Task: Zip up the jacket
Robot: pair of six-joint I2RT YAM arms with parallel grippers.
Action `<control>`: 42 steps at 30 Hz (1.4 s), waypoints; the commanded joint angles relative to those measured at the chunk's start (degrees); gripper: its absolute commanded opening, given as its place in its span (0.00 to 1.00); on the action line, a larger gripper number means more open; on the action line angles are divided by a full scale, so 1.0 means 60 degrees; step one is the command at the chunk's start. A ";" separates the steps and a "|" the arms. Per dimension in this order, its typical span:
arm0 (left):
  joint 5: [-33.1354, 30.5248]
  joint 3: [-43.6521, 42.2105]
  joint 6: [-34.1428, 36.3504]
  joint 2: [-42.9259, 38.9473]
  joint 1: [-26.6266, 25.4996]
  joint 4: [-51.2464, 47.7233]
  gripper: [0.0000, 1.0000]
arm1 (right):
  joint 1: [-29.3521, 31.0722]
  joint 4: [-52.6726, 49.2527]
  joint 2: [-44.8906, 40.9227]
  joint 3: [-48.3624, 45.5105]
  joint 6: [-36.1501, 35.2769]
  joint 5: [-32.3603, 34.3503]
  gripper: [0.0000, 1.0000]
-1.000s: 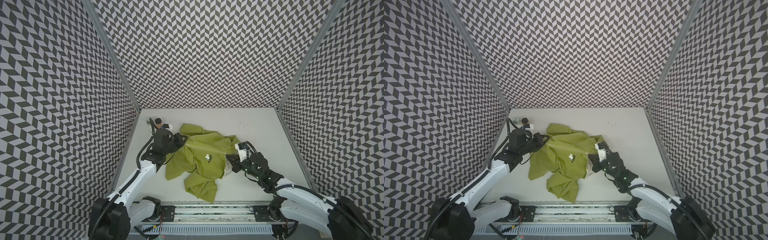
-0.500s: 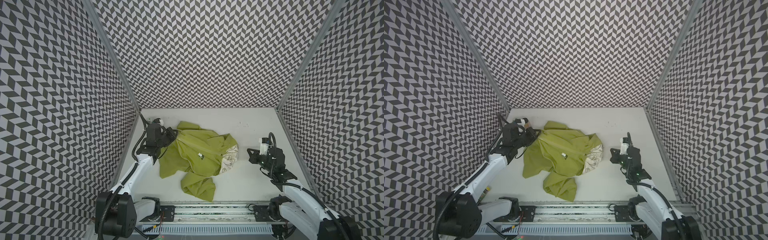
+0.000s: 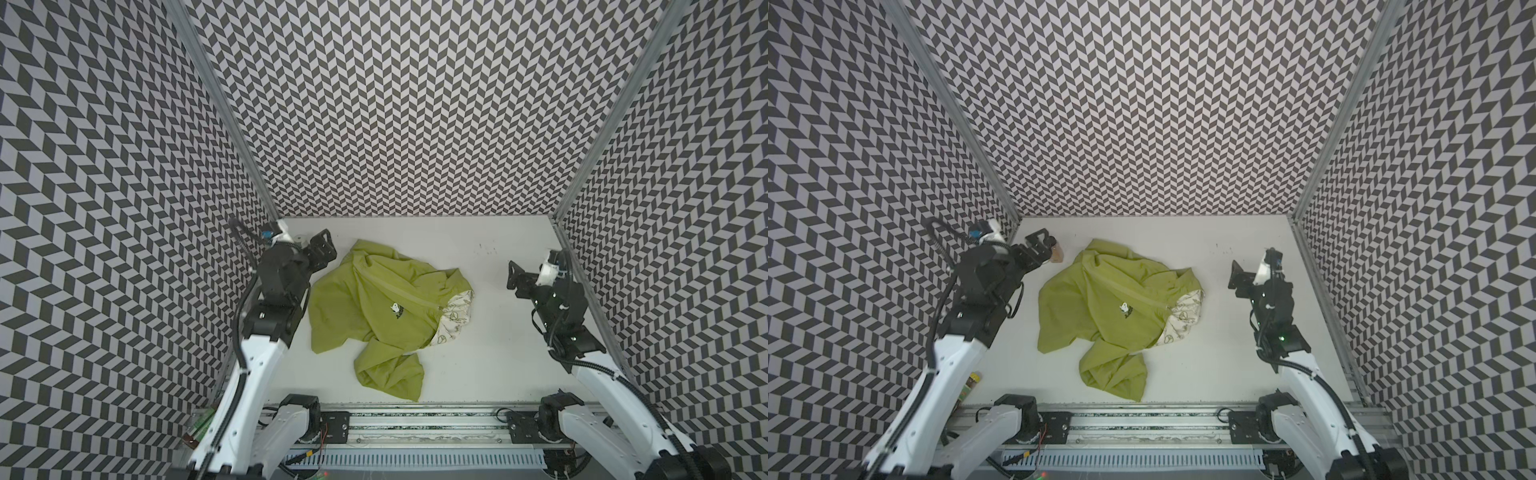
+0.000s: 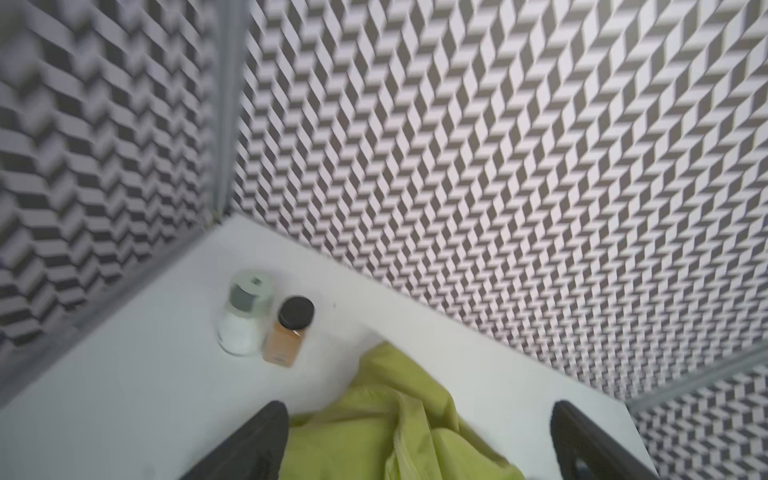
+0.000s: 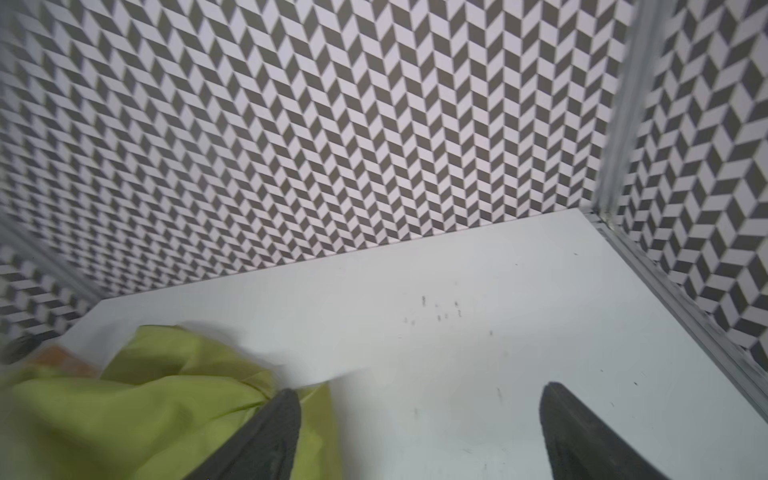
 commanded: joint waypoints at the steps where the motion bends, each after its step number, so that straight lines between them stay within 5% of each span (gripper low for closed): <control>1: -0.1964 -0.2499 0.0265 -0.1502 -0.0197 0.1158 0.99 | -0.0042 0.2233 -0.0228 -0.1438 -0.0485 0.1072 1.00; 5: -0.3229 -0.5471 0.0904 -0.2848 -0.1130 0.3174 0.99 | -0.0045 0.4639 0.0290 -0.3157 -0.0638 0.0608 0.99; 9: -0.4681 -0.6886 0.1976 -0.2596 -0.1864 0.5214 1.00 | -0.0045 0.5841 0.1126 -0.3131 -0.0829 0.0786 0.99; 11: -0.4051 -0.7420 0.3469 -0.2198 -0.1677 0.7076 1.00 | -0.0059 0.7773 0.1914 -0.3459 -0.0990 0.1087 0.99; 17: -0.1337 -0.7761 0.3404 0.0790 0.0489 0.9506 1.00 | -0.0255 0.9126 0.3926 -0.2648 -0.1700 0.0680 0.99; 21: 0.0704 -0.7168 0.3636 0.2239 0.1071 1.0128 1.00 | -0.0446 1.0320 0.5202 -0.2492 -0.1855 0.0241 1.00; 25: 0.1716 -0.7237 0.4279 0.3975 0.1166 1.3078 1.00 | -0.0483 1.2957 0.7028 -0.2711 -0.2225 -0.0517 0.99; 28: 0.2225 -0.7278 0.4181 0.4973 0.1746 1.4442 1.00 | -0.0772 0.9064 0.6377 -0.1200 -0.1624 -0.0174 0.99; 30: 0.2174 -0.7528 0.3880 0.6387 0.2021 1.6347 1.00 | -0.0987 1.0719 0.6739 -0.1621 -0.1480 -0.0507 0.99; 32: 0.3408 -0.7397 0.3901 0.8004 0.2268 1.8411 1.00 | -0.0984 1.0339 0.6687 -0.1526 -0.1495 -0.0481 0.99; 34: 0.3407 -0.7073 0.4092 0.7235 0.2199 1.6647 1.00 | -0.0987 0.9752 0.6541 -0.1342 -0.1469 -0.0450 0.99; 36: 0.1946 -0.6100 0.4413 0.6851 0.1482 1.4063 1.00 | -0.0983 0.9683 0.6509 -0.1321 -0.1473 -0.0482 0.99; 38: 0.0478 -0.5742 0.4841 0.7188 0.0804 1.4005 1.00 | -0.0983 1.0007 0.6574 -0.1418 -0.1477 -0.0464 0.99; 42: 0.0580 -0.5725 0.4810 0.7109 0.0850 1.3848 1.00 | -0.0992 1.0646 0.6761 -0.1602 -0.1507 -0.0476 0.99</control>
